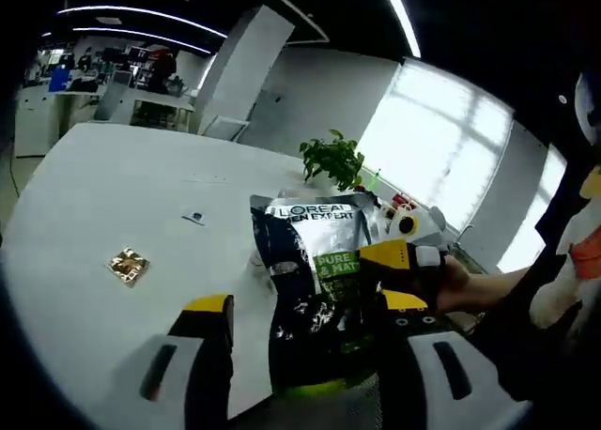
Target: Arrange the skincare products in the storage area until every visible bottle or jar stands upright without overlapping.
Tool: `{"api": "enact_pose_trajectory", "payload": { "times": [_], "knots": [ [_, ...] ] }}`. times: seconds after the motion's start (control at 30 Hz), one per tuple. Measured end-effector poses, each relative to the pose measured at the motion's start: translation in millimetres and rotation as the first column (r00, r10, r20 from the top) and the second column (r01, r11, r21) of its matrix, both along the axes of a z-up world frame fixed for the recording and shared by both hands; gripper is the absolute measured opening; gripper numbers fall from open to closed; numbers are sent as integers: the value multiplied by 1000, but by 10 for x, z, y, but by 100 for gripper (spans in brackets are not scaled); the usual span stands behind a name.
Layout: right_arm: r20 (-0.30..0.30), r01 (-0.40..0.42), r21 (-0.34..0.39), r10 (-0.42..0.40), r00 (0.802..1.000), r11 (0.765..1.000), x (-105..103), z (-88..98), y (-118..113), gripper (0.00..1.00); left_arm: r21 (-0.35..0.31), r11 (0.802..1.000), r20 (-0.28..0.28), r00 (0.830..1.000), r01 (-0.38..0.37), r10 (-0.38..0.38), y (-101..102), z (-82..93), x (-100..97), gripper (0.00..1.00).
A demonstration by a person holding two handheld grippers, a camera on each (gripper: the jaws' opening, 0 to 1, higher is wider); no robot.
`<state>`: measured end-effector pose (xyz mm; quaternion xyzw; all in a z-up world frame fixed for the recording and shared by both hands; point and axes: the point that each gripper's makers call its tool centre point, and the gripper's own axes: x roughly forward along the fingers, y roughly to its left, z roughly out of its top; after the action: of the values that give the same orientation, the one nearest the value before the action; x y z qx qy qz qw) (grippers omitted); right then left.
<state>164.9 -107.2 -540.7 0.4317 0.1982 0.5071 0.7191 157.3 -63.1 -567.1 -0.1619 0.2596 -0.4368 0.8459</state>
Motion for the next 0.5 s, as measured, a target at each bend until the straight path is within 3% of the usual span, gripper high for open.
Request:
{"api": "enact_pose_trajectory", "payload": {
  "times": [0.07,0.13,0.2,0.27,0.37,0.47,0.5],
  "knots": [
    [28,-59,24,59,998,998,-31,111,21,6,-123,990,-47,996,68,-74,-50,136,-65,53],
    [60,-109,52,106,993,993,-67,229,47,6,-247,961,-76,986,127,-150,-109,293,-127,46],
    [89,-175,111,166,982,978,-127,400,76,6,-298,938,-62,977,176,-203,-158,373,-181,41],
    [106,-218,152,204,973,964,-165,527,97,6,-314,927,-51,971,208,-235,-197,410,-220,41],
    [117,-221,148,205,972,964,-128,586,117,6,-366,909,-60,970,198,-236,-206,475,-213,37],
    [111,-167,68,159,981,984,-16,484,126,6,-373,910,-31,977,183,-210,-205,516,-205,16],
    [97,-172,75,164,982,982,-11,489,130,6,-378,912,-27,983,160,-183,-204,528,-178,10]
  ]
}}
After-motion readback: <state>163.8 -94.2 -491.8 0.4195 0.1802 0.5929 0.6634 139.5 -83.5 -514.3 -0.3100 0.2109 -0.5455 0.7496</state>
